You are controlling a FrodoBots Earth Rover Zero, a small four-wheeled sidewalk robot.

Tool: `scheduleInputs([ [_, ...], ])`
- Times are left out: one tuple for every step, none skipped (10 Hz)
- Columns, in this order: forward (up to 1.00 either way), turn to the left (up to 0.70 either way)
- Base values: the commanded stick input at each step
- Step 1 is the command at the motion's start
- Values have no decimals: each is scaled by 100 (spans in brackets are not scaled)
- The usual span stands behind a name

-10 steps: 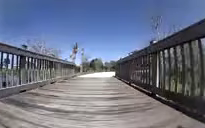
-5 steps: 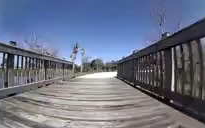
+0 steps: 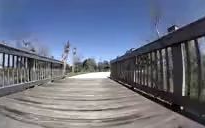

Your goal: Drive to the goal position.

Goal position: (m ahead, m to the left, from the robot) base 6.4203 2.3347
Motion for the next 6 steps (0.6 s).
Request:
scheduleInputs([
  [85,0],
  [85,0],
  [85,0],
  [85,0],
  [85,0],
  [85,0],
])
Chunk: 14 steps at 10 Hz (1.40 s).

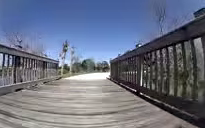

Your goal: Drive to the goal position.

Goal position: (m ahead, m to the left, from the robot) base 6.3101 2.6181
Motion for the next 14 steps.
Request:
scheduleInputs([
  [85,0],
  [85,0],
  [85,0],
  [93,0],
  [100,0],
  [100,0],
  [100,0],
  [100,0],
  [100,0],
  [100,0],
  [100,0],
  [100,0],
  [100,0],
  [100,0],
])
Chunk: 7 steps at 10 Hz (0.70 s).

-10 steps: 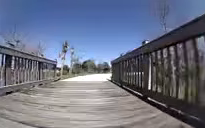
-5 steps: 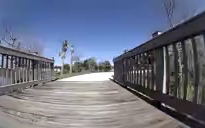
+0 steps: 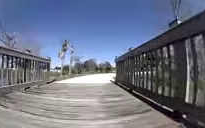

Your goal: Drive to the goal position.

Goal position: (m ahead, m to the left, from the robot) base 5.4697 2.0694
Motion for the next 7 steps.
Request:
scheduleInputs([
  [100,0],
  [100,0],
  [100,0],
  [100,0],
  [100,0],
  [100,0],
  [100,0],
])
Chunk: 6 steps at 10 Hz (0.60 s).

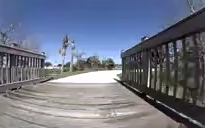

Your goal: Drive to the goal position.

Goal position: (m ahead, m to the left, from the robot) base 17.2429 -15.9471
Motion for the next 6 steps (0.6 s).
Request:
scheduleInputs([
  [100,0],
  [100,0],
  [100,0],
  [100,0],
  [100,0],
  [100,0],
])
